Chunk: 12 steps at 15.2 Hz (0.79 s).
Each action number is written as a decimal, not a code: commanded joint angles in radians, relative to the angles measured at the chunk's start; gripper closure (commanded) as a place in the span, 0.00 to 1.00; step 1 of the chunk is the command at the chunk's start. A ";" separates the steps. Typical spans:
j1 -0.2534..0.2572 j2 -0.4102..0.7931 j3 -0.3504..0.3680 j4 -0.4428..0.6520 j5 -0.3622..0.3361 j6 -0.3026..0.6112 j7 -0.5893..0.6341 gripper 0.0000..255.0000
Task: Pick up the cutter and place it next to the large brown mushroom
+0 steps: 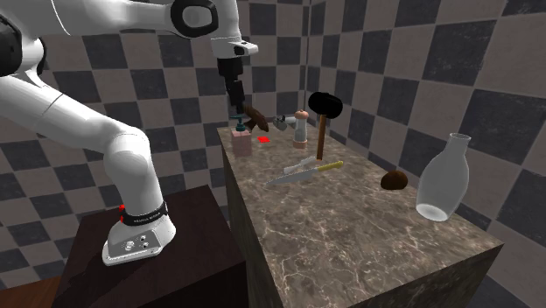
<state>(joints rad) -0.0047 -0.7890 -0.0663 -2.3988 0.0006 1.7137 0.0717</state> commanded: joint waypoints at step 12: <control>-0.013 0.373 -0.068 0.042 -0.030 0.295 -0.064 0.00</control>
<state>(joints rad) -0.0179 -0.4527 -0.1296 -2.3626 -0.0288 1.9818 0.0119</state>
